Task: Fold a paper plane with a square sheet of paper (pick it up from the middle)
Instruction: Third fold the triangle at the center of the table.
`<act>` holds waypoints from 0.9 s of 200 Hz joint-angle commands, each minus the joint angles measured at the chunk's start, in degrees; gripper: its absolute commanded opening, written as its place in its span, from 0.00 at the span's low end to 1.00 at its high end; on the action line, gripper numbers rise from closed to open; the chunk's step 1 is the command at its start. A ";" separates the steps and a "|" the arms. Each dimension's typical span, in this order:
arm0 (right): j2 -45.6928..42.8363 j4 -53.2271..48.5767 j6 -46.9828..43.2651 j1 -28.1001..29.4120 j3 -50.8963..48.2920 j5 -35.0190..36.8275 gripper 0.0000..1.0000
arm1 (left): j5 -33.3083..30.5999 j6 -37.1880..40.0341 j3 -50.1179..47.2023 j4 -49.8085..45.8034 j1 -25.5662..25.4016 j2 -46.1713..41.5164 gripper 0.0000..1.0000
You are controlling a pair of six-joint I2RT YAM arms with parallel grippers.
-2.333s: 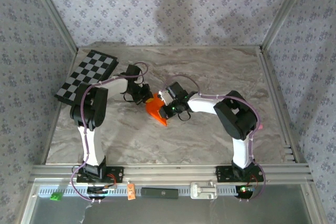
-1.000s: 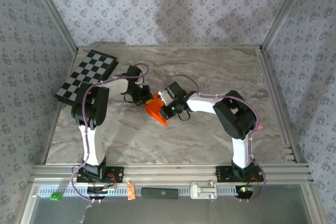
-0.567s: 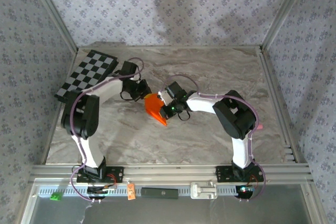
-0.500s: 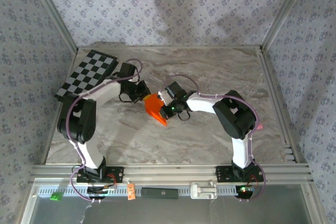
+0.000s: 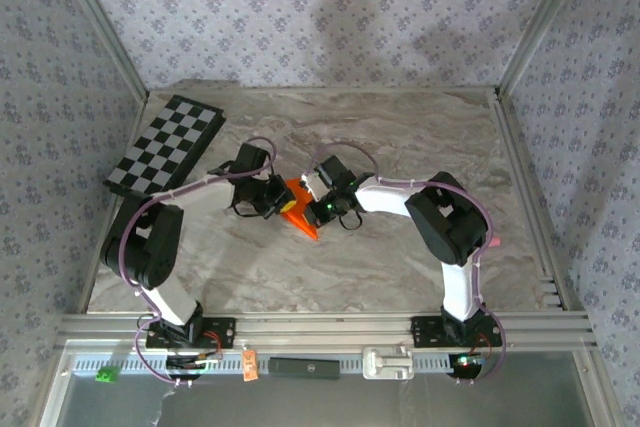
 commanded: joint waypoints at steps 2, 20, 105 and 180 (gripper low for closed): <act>1.42 -2.64 -0.20 0.18 1.11 0.36 0.07 | 0.68 -1.06 0.22 2.24 -0.36 1.96 0.09; 1.46 -2.61 -0.18 0.21 1.16 0.32 0.07 | 0.84 -0.95 0.23 2.33 -0.56 2.80 0.08; 1.70 -3.55 -0.23 0.00 3.01 0.67 0.07 | 0.80 -0.12 -1.35 1.92 -1.05 4.98 0.08; 2.21 -3.73 0.04 0.05 3.18 0.85 0.07 | 0.20 0.26 -2.46 1.94 -1.09 5.02 0.07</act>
